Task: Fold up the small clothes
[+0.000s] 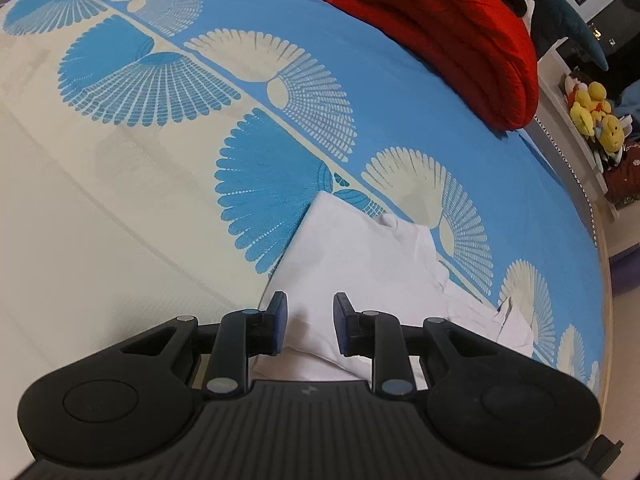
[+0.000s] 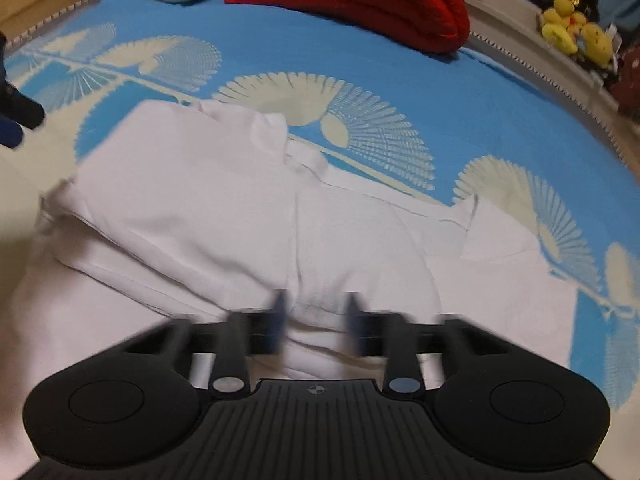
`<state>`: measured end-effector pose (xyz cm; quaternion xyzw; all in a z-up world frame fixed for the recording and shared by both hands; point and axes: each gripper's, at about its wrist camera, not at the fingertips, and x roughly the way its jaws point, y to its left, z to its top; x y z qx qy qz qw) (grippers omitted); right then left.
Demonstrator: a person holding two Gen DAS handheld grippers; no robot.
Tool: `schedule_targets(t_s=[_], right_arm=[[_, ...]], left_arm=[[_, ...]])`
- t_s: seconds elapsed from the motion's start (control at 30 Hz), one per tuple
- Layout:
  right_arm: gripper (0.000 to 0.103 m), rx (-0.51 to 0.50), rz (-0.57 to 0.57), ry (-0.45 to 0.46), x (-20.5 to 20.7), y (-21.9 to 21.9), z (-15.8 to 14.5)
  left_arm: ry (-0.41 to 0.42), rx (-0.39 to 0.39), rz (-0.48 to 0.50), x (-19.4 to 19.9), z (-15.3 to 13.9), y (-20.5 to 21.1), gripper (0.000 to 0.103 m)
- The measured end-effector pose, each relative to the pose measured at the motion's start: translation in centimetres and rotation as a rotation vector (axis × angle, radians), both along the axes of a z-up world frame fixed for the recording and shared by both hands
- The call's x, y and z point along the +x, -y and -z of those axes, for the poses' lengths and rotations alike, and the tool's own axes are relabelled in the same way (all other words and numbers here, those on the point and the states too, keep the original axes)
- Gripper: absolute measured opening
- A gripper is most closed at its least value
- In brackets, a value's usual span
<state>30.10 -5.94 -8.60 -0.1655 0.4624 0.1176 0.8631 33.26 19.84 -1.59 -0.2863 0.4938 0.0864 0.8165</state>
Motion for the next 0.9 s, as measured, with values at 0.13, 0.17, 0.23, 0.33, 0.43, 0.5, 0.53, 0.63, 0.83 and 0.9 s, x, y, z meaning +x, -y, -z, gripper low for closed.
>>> schedule_targets(t_s=[0.13, 0.17, 0.23, 0.33, 0.43, 0.5, 0.53, 0.63, 0.83, 0.9], right_arm=[[0.004, 0.139, 0.112, 0.073, -0.1, 2.4, -2.3], [0.004, 0.182, 0.153, 0.110, -0.3, 3.3, -3.5], [0.004, 0.265, 0.239, 0.182, -0.7, 5.4, -5.8], [0.004, 0.394, 0.460, 0.290, -1.7, 10.6, -8.7], [0.004, 0.452, 0.647, 0.291, -2.3, 16.2, -8.5], [0.004, 0.467, 0.755, 0.229, -2.2, 19.5, -7.0], [0.004, 0.463, 0.794, 0.207, -2.3, 20.7, -6.4], [0.004, 0.442, 0.845, 0.167, -2.7, 22.9, -5.2], [0.006, 0.458, 0.931, 0.009, -2.5, 25.2, -2.8], [0.010, 0.421, 0.968, 0.050, -2.6, 25.2, -3.0]], left_arm=[[0.003, -0.002, 0.004, 0.0, -0.1, 0.0, 0.027], [0.005, -0.004, 0.004, 0.0, -0.1, 0.0, 0.027], [0.008, -0.004, 0.005, -0.1, -0.1, 0.1, 0.027], [0.012, -0.004, 0.012, -0.1, -0.1, 0.5, 0.027], [0.007, -0.002, 0.036, 0.0, 0.3, 1.1, 0.027], [0.003, 0.001, 0.052, 0.1, 0.7, 1.4, 0.027], [0.000, 0.007, 0.059, 0.1, 0.9, 1.6, 0.027], [-0.020, 0.021, 0.078, 0.3, 2.0, 2.1, 0.027], [-0.046, 0.010, 0.131, 1.0, 4.0, 3.7, 0.027], [-0.050, 0.035, 0.144, 1.1, 4.7, 4.3, 0.027]])
